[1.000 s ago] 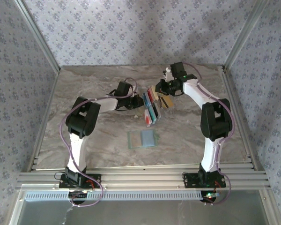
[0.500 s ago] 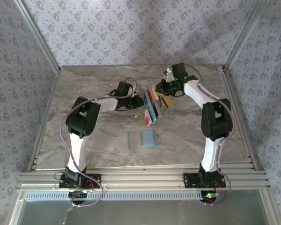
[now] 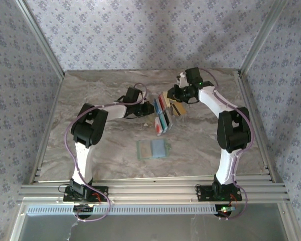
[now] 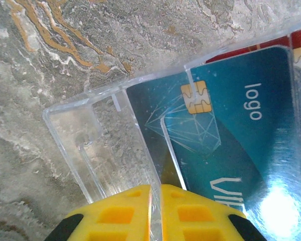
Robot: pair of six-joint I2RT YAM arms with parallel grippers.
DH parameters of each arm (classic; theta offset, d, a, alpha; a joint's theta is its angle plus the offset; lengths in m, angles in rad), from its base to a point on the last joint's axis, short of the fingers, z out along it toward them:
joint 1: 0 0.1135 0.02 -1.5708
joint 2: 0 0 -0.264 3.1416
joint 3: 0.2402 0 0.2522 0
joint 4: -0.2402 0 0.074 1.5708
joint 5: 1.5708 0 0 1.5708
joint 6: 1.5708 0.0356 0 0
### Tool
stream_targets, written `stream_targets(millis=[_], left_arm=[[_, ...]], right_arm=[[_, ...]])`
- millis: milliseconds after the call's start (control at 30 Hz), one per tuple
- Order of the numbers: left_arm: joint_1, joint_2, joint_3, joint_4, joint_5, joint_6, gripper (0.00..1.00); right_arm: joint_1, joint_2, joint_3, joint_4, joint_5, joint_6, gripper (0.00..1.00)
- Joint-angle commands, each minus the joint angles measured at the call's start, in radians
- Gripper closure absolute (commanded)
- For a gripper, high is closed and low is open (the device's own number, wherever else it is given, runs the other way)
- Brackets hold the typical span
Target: Put the credit cards into the card holder
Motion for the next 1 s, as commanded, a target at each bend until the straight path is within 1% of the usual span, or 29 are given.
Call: stream_targets(millis=[0,133,267,500,667,800,900,967], left_arm=[[-0.005,0.027,0.022,-0.01,0.013,0.018,0.87],[-0.005,0.027,0.021,-0.012,0.014,0.019,0.87],[-0.004,0.027,0.021,-0.01,0.014,0.016,0.87],[-0.004,0.027,0.022,-0.01,0.016,0.016,0.87],[-0.005,0.028,0.022,-0.012,0.016,0.016,0.87],[-0.005,0.027,0.022,-0.012,0.017,0.016,0.87],[-0.004,0.027,0.021,-0.012,0.017,0.016,0.87],[-0.004,0.027,0.021,-0.012,0.018,0.016,0.87]], right_arm=[[0.001,-0.033,-0.008,-0.002,-0.031,0.011,0.76],[-0.002,-0.029,-0.007,-0.005,-0.032,0.011,0.74],[-0.006,-0.032,-0.014,0.008,-0.046,0.02,0.75],[-0.016,-0.042,-0.035,0.042,-0.066,0.043,0.84],[-0.021,-0.043,-0.038,0.045,-0.068,0.047,0.85],[-0.022,-0.043,-0.04,0.051,-0.074,0.05,0.9],[-0.023,-0.043,-0.04,0.046,-0.062,0.047,0.92],[-0.024,-0.044,-0.035,0.029,-0.031,0.04,0.94]])
